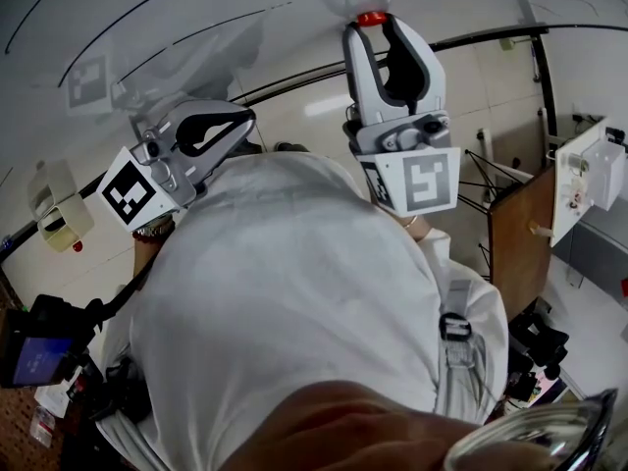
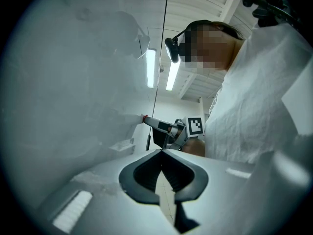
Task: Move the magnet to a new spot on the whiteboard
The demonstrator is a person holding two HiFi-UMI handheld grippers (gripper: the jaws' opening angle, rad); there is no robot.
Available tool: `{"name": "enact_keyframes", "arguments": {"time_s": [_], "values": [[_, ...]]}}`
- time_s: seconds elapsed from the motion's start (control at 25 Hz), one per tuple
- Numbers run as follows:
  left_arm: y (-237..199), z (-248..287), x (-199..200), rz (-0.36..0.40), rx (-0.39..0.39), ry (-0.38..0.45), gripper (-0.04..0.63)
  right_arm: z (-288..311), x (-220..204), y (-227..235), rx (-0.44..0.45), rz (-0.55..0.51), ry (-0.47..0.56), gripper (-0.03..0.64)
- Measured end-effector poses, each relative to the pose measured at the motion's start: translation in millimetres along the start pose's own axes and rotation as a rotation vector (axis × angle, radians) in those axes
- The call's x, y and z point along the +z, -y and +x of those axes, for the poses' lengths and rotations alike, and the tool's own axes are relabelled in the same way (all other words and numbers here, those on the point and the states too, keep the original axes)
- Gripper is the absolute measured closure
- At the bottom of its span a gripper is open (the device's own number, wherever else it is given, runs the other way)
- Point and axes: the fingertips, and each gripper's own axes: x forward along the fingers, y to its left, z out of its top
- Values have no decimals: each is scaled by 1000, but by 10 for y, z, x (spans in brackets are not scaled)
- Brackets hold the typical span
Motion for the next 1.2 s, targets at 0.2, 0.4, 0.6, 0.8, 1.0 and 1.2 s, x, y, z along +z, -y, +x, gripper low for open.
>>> {"name": "enact_keyframes", "arguments": {"time_s": [0.2,0.4,0.6,0.8,1.0,1.2], "values": [[-141,-78,34,2,62,3,589,268,-110,-130,68,-4,-28,431],[-72,-41,-73,-7,175,26,589,112,-482,141,40,56,-139,388],[185,-417,-319,-10,477,32,589,-78,-532,244,139,45,-117,388],[-39,-938,-263,-46,666,63,589,158,-513,246,169,69,-104,388],[93,-1066,-313,-9,676,75,589,-181,-479,151,148,69,-86,388],[323,-1104,-352,-15,618,101,589,-516,-351,57,93,52,-87,390]]}}
